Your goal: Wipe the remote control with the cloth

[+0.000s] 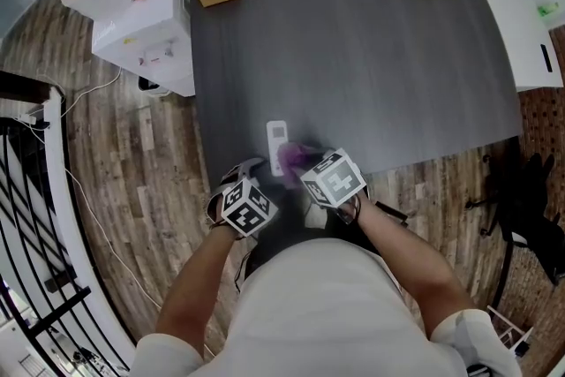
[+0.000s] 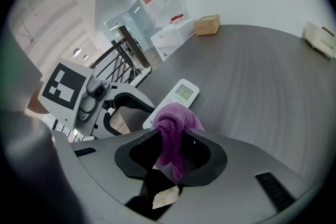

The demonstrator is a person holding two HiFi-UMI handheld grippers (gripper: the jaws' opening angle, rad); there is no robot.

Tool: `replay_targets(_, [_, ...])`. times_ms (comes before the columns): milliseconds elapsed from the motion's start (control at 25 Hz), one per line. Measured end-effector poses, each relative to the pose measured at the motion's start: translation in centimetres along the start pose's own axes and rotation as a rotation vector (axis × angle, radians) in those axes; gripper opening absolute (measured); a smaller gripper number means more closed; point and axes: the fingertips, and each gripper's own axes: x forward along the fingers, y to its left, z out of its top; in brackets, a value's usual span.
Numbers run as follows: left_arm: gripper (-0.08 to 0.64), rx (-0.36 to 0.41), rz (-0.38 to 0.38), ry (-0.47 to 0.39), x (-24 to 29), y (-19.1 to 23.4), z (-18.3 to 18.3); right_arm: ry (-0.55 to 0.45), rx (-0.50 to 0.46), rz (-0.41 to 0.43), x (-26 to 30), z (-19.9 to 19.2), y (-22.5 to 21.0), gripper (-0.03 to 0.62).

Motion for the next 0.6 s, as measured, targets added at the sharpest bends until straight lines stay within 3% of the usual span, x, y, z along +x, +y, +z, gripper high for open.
replay_targets(280, [0.316, 0.03, 0.021, -0.035, -0.3, 0.5, 0.2, -0.013, 0.034, 0.022, -1.0, 0.4, -0.1, 0.109])
replay_targets(600, [0.316, 0.018, 0.02, -0.043, -0.4, 0.7, -0.1, -0.032, 0.046, -0.049, -1.7, 1.0, -2.0, 0.109])
